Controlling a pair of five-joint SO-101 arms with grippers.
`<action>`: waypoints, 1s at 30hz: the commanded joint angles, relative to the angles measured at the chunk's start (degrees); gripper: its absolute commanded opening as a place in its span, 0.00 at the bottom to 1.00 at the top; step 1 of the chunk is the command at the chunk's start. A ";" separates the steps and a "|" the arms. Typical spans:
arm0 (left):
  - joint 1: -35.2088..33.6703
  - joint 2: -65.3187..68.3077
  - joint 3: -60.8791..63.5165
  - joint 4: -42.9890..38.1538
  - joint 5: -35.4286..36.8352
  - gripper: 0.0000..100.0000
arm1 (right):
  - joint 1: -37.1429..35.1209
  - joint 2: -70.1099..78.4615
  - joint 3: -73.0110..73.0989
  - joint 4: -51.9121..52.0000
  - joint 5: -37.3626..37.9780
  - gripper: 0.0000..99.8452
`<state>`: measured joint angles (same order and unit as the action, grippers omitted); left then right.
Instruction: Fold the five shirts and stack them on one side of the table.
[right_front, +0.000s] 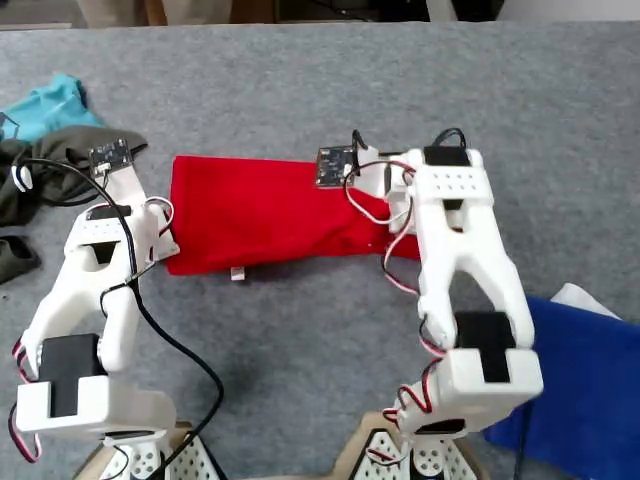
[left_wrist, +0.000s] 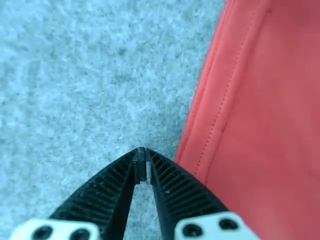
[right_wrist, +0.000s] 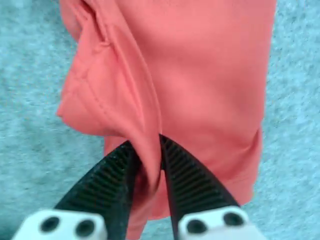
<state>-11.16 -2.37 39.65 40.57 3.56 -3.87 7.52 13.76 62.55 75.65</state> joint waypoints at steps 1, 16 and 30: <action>-0.18 -0.22 -2.73 0.35 0.18 0.02 | -1.98 0.31 -3.56 0.18 0.88 0.08; -0.18 -0.22 -2.73 0.35 0.18 0.02 | -4.09 -13.14 -1.71 5.36 -4.57 0.18; -0.09 -0.22 -2.73 0.35 0.18 0.02 | -7.08 -6.29 8.84 -6.77 -17.76 0.01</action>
<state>-11.16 -2.37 39.65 40.57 3.56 -9.67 -4.09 25.54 60.35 60.26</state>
